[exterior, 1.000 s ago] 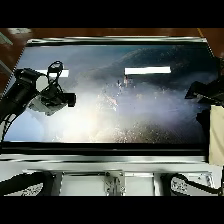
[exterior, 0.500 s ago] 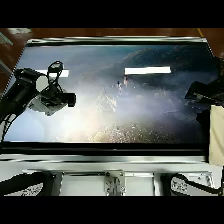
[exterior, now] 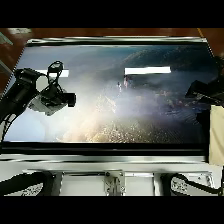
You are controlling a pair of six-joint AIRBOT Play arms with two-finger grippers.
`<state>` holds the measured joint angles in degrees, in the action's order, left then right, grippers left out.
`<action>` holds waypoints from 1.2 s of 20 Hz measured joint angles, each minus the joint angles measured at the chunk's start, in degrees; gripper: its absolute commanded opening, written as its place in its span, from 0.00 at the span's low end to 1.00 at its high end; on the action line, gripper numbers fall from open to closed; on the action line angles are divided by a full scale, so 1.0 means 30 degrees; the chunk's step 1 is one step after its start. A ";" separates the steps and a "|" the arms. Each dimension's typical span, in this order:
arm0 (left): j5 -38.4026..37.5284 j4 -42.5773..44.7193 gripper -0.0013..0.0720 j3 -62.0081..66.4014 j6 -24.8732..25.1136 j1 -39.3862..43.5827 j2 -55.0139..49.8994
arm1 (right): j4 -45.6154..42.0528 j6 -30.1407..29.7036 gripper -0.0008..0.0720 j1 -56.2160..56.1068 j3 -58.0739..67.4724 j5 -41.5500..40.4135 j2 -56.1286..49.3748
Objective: Fold the shirts.
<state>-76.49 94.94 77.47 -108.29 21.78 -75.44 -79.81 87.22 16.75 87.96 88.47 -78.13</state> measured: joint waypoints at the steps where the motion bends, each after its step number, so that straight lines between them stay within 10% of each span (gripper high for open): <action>1: 0.0087 0.0000 0.98 -0.0007 0.0000 0.0000 -0.0007 | 0.0015 0.0007 0.96 0.0000 0.0000 -0.0284 0.0000; 10: 0.3490 0.2470 0.99 0.2601 0.0750 -0.3636 -0.2674 | 0.0430 0.0437 0.96 0.0000 0.0000 -0.2244 0.0000; 20: 0.2193 -0.1202 0.96 0.7410 0.0903 -0.9697 -1.0775 | 0.0750 0.0554 0.96 0.0000 0.0000 -0.4422 0.0000; 21: 0.2186 -0.1319 0.77 0.7497 0.0903 -0.9806 -1.1249 | 0.0874 0.0554 0.96 0.0000 0.0000 -0.4583 -0.0007; 23: 0.2171 -0.1625 0.08 0.7635 0.0903 -0.9938 -1.1825 | 0.1122 0.0554 0.96 0.0000 0.0000 -0.4685 -0.0007; 24: 0.2135 -0.1712 0.07 0.7788 0.0903 -0.9981 -1.1992 | 0.1209 0.0554 0.96 0.0000 0.0000 -0.4685 -0.0007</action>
<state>-70.08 89.80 100.84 -105.58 -8.16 -111.42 -76.18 88.88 16.75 87.96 74.41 -78.15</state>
